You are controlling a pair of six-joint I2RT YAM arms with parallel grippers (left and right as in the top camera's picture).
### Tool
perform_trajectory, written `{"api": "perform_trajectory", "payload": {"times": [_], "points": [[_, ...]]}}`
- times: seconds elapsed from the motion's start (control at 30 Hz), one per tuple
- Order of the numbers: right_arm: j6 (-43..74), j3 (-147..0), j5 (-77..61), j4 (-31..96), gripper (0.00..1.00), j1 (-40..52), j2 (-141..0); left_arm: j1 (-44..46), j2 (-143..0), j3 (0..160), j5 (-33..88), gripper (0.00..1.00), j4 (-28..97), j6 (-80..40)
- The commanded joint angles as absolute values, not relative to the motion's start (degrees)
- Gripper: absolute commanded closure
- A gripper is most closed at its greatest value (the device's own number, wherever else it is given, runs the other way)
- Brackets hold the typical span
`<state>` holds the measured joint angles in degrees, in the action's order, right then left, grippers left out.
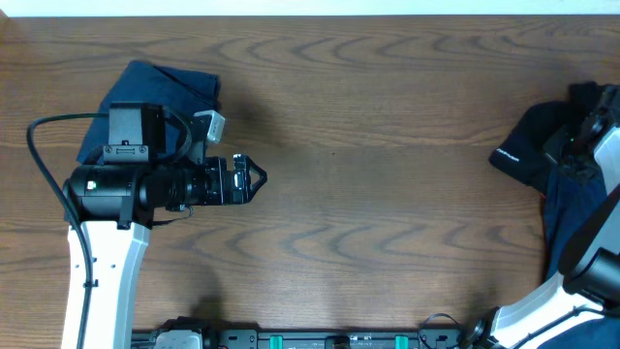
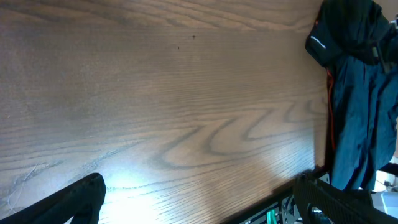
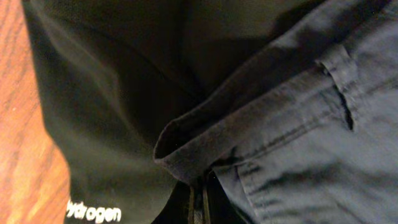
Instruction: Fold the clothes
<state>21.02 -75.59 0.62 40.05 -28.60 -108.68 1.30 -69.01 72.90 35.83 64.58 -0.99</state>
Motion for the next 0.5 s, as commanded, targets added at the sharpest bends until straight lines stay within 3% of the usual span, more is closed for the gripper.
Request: {"api": "perform_trajectory", "payload": {"times": [0.0,0.1,0.23,0.4,0.47], "points": [[24.9,-76.0,3.9,42.3,0.99,-29.8,-105.6,1.5,-69.1,74.1,36.4,0.02,64.9,0.4],[28.7,-76.0,7.1,45.4,0.9,-30.1,-105.5,1.5,-69.1,74.1,36.4,0.02,64.9,0.4],[28.7,-76.0,7.1,45.4,0.64,-30.0,-105.5,1.5,-69.1,74.1,36.4,0.02,64.9,0.4],[28.6,-76.0,7.1,44.6,0.59,-30.0,-105.5,1.5,-69.1,74.1,36.4,0.02,64.9,0.4],[28.6,-76.0,7.1,44.1,0.53,-30.0,-105.6,1.5,-69.1,74.1,36.4,0.02,64.9,0.4]]}}
